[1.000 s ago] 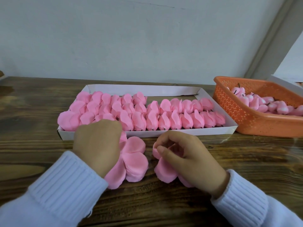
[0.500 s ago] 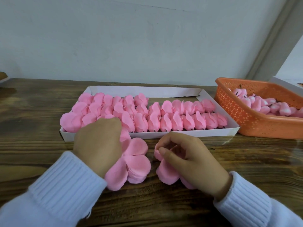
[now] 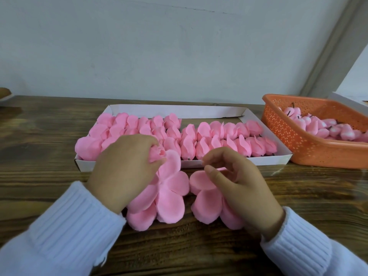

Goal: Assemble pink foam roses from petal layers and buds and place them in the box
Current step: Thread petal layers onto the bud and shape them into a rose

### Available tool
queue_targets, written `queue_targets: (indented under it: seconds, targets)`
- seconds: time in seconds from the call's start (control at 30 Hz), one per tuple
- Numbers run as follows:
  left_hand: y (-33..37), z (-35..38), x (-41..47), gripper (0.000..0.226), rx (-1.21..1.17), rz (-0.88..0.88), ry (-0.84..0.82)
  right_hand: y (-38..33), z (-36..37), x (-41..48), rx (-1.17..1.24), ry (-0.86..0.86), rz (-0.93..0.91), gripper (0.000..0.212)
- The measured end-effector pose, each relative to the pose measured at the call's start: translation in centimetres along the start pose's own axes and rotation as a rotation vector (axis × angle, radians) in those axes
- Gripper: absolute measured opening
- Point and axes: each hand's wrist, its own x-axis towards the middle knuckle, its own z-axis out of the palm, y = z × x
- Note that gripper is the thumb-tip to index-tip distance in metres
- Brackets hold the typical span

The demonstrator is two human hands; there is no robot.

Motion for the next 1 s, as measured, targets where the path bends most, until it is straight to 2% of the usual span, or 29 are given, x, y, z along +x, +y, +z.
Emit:
queue_targets:
  seconds: [0.2, 0.3, 0.4, 0.57, 0.9, 1.0]
  targets:
    - [-1.3, -0.1, 0.2, 0.034, 0.187, -0.086, -0.027, 0.0, 0.0, 0.1, -0.017, -0.012, -0.005, 0.011]
    - [-1.5, 0.2, 0.1, 0.028, 0.231, -0.077, -0.013, 0.0, 0.0, 0.1, -0.013, -0.014, -0.007, 0.011]
    - [-1.4, 0.4, 0.1, 0.016, 0.196, -0.035, 0.040, 0.0, 0.0, 0.1, -0.006, -0.015, -0.006, 0.011]
    - [-1.8, 0.5, 0.2, 0.026, 0.200, -0.095, 0.041, 0.0, 0.0, 0.1, -0.017, -0.021, -0.010, 0.011]
    - [-2.7, 0.9, 0.5, 0.017, 0.218, -0.102, -0.038, 0.0, 0.0, 0.0, -0.033, -0.038, 0.002, 0.011]
    - [-2.5, 0.9, 0.6, 0.011, 0.210, -0.122, -0.019, 0.0, 0.0, 0.0, -0.044, -0.039, 0.005, 0.011]
